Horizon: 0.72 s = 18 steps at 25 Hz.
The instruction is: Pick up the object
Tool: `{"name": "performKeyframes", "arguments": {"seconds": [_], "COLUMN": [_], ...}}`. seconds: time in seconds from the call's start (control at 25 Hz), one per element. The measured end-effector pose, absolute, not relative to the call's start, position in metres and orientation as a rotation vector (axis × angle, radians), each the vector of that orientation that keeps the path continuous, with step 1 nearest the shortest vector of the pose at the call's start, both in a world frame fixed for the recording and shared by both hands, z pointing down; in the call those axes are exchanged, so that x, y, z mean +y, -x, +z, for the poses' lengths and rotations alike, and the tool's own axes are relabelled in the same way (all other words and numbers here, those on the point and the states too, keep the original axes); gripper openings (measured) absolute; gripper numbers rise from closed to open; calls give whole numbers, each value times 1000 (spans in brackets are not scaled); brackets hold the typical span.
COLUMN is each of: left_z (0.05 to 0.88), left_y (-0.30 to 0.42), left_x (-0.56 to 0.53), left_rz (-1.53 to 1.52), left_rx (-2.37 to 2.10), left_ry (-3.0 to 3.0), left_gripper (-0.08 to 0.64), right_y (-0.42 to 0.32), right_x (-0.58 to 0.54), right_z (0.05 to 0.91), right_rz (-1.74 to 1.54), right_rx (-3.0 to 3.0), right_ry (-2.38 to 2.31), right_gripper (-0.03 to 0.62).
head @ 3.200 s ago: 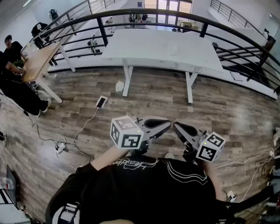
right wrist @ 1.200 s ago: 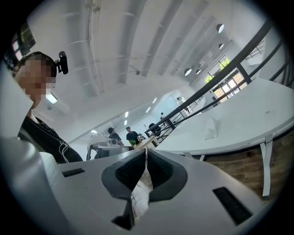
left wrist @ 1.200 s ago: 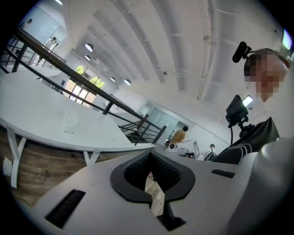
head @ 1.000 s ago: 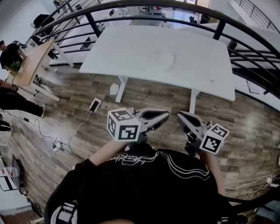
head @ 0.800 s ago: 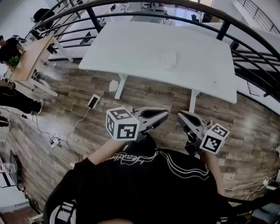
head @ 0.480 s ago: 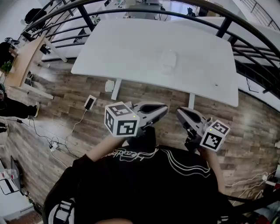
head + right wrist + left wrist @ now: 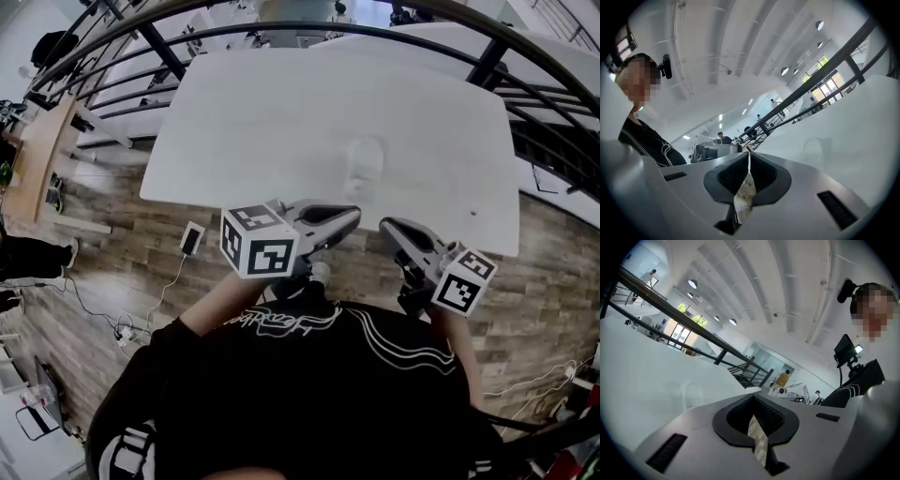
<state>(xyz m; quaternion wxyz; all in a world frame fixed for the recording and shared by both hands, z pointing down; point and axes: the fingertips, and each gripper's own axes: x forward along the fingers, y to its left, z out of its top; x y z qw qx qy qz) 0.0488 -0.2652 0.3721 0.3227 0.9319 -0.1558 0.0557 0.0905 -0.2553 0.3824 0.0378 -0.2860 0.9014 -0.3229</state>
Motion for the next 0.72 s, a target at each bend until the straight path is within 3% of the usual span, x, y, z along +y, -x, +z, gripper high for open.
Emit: {"name": "performKeyframes", "arguments": {"seconds": [0.72], "left_z": [391], "left_y": [-39], "left_x": [-352], "left_rz": [174], "left_rx": [-370], "left_ry": [-2398], "left_gripper": [8], "right_y": [-88], "right_x": [-342], "right_z": [395], "right_rz": [-969], "right_rx": [2761], "right_ry": [956], "right_gripper": [17]}}
